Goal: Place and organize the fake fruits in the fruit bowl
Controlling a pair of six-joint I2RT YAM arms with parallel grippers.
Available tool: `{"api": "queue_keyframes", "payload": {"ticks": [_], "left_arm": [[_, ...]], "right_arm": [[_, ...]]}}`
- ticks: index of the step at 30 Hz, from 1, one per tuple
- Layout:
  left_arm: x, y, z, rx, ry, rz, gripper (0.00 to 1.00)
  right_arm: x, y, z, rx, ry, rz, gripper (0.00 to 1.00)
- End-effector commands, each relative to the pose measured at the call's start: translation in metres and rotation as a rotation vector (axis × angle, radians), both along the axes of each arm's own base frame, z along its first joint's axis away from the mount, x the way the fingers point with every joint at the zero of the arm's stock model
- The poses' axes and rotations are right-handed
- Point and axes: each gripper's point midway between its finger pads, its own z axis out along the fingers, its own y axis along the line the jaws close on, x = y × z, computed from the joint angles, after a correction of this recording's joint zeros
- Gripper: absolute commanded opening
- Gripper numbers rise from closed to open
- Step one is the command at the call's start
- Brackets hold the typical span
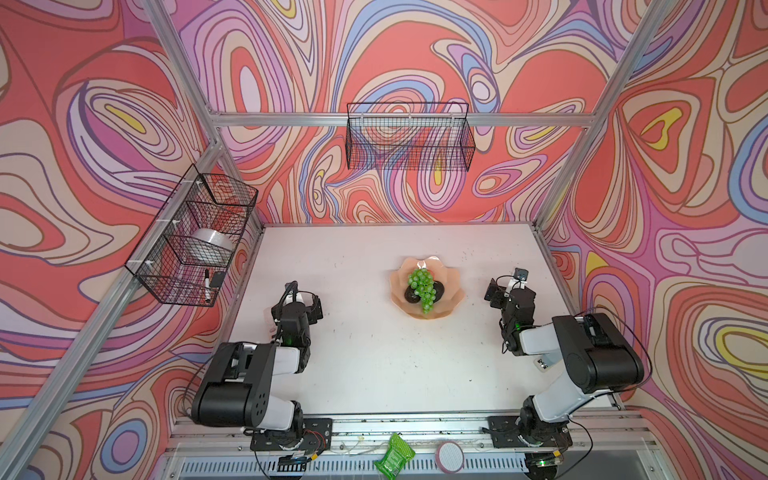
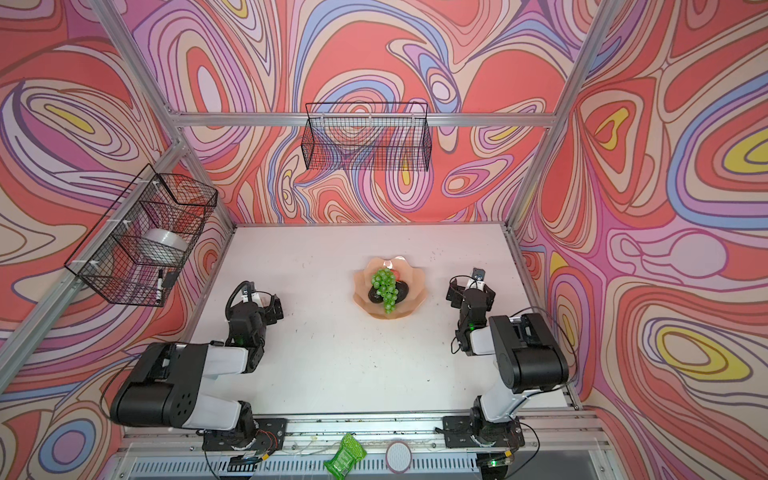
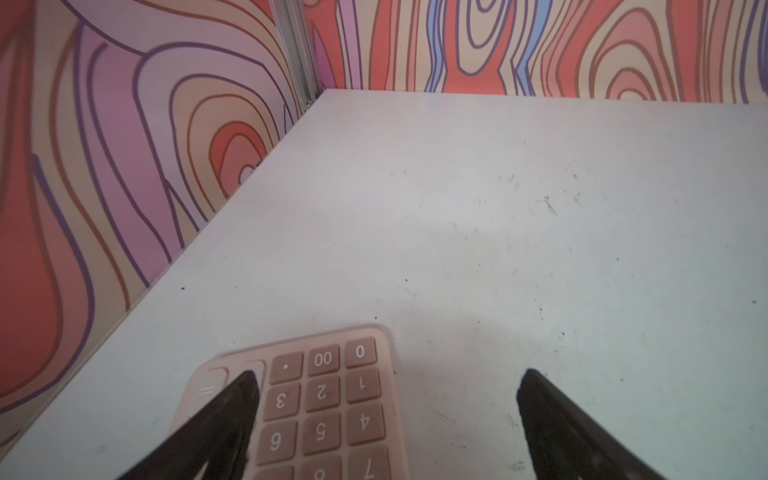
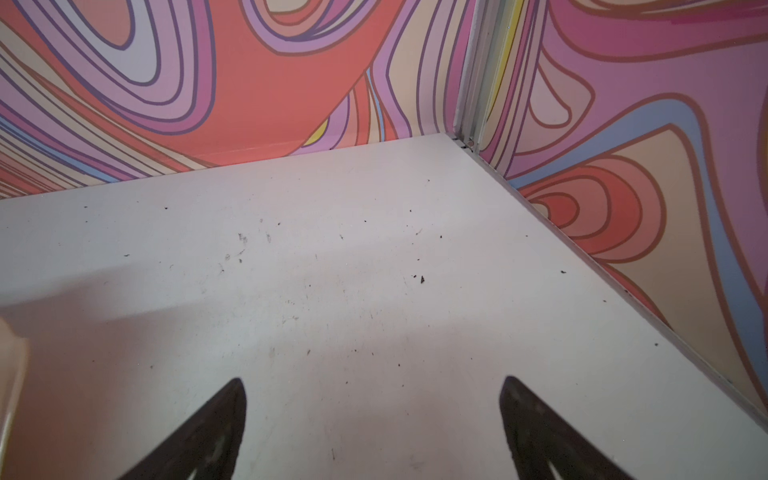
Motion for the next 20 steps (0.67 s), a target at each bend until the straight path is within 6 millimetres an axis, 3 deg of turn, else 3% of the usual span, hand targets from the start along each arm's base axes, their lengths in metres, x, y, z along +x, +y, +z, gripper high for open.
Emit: {"api": "queue_keyframes", "payload": {"ticks": [1,9,20], "left_arm": [[0.016,-0.002,0.024,-0.001,-0.120,-0.019,0.97],[0.028,-0.001,0.016,0.000,-0.032,-0.008,1.00],[0.030,-0.005,0.016,0.000,-0.034,-0.035,1.00]], "right_arm": [[0.001,-0.001,0.011,-0.017,-0.077,0.004,0.98],[0.019,0.002,0.002,-0.031,-0.004,0.023,0.98],[0.016,-0.004,0.002,-0.016,-0.013,-0.017,0.98]]}}
